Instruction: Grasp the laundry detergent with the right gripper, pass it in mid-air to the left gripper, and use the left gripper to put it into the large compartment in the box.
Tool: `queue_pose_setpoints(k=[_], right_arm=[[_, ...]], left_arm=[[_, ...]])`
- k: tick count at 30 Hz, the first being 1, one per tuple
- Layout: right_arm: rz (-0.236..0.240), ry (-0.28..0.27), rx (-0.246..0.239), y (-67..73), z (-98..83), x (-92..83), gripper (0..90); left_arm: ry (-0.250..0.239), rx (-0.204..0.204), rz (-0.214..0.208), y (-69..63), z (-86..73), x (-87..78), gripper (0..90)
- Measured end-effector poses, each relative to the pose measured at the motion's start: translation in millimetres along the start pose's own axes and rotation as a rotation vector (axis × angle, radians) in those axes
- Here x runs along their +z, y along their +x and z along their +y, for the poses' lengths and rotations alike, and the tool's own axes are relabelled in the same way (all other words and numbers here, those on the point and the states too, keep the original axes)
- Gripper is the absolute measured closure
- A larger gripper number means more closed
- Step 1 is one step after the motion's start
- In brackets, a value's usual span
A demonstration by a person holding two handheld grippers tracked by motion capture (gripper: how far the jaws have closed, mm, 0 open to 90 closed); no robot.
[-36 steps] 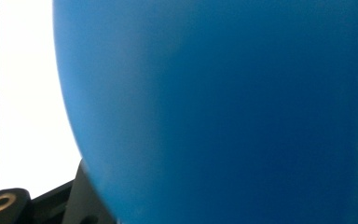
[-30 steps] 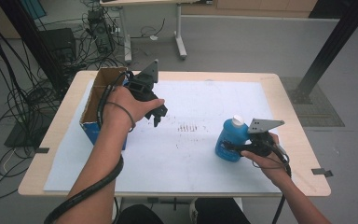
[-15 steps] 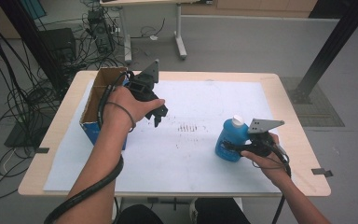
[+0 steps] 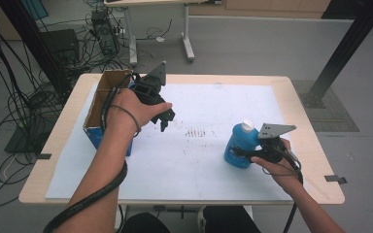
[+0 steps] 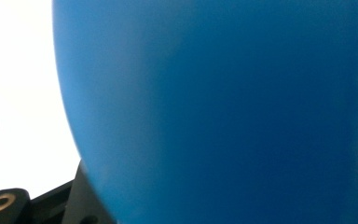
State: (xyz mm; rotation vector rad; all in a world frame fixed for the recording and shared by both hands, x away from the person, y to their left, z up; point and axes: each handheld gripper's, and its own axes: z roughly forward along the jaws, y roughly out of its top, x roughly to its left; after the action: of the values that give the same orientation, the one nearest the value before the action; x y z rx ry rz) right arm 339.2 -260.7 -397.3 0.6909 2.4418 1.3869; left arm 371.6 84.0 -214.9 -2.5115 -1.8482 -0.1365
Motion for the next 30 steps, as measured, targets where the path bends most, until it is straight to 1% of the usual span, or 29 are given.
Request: queue_pose_setpoints(k=[3, 4, 9, 14, 17, 19, 20, 21, 23, 25, 26, 27, 28, 29, 30], right_arm=[[0.001, 0.009, 0.000, 0.4, 1.9, 0.5, 44.5], [0.002, 0.014, -0.003, 0.4, 2.9, 0.8, 44.5], [0.009, 0.028, -0.001, 1.6, 8.2, 1.1, 44.5], [0.010, 0.041, -0.002, 1.6, 23.5, -2.1, 44.4], [0.014, 0.053, 0.007, 1.1, 31.7, -4.0, 44.4], [0.020, 0.064, 0.019, 0.6, 37.0, -5.0, 44.3], [0.020, 0.064, 0.019, 0.6, 37.0, -5.0, 44.3], [0.026, 0.077, 0.024, -0.2, 42.5, -5.8, 44.3], [0.033, 0.085, 0.028, -1.0, 48.5, -6.1, 44.3], [0.035, 0.089, 0.029, -1.9, 55.3, -6.3, 44.3], [0.037, 0.089, 0.029, -2.4, 58.0, -6.2, 44.3], [0.041, 0.092, 0.032, -3.2, 62.8, -6.0, 44.3], [0.041, 0.092, 0.032, -3.2, 62.8, -6.0, 44.3], [0.046, 0.096, 0.035, -3.7, 66.8, -5.7, 44.3], [0.058, 0.099, 0.031, -4.5, 75.3, -4.1, 44.2]], left_arm=[[0.000, 0.003, -0.007, 0.4, -1.0, -1.0, 6.0], [0.002, 0.012, -0.006, 1.0, -1.4, -2.0, 6.0], [-0.002, 0.026, -0.006, 1.4, -2.6, -6.0, 6.1], [-0.010, 0.057, -0.001, 1.4, -3.1, -12.7, 6.1], [-0.017, 0.082, -0.002, 1.3, -2.8, -16.7, 6.1], [-0.022, 0.119, -0.005, 0.8, -2.6, -20.1, 6.1], [-0.022, 0.119, -0.005, 0.8, -2.6, -20.1, 6.2], [-0.022, 0.141, -0.021, 0.7, -2.5, -22.9, 6.2], [-0.030, 0.170, -0.015, 0.1, -1.7, -26.4, 6.2], [-0.036, 0.191, -0.030, 0.5, -0.8, -29.3, 6.2], [-0.036, 0.216, -0.029, 0.7, -0.2, -31.7, 6.2], [-0.040, 0.229, -0.031, 0.7, 0.3, -33.6, 6.2], [-0.040, 0.229, -0.031, 0.7, 0.3, -33.6, 6.2], [-0.042, 0.243, -0.034, 1.3, 0.9, -35.8, 6.2], [-0.057, 0.271, -0.033, 2.3, 2.0, -41.0, 6.3]])
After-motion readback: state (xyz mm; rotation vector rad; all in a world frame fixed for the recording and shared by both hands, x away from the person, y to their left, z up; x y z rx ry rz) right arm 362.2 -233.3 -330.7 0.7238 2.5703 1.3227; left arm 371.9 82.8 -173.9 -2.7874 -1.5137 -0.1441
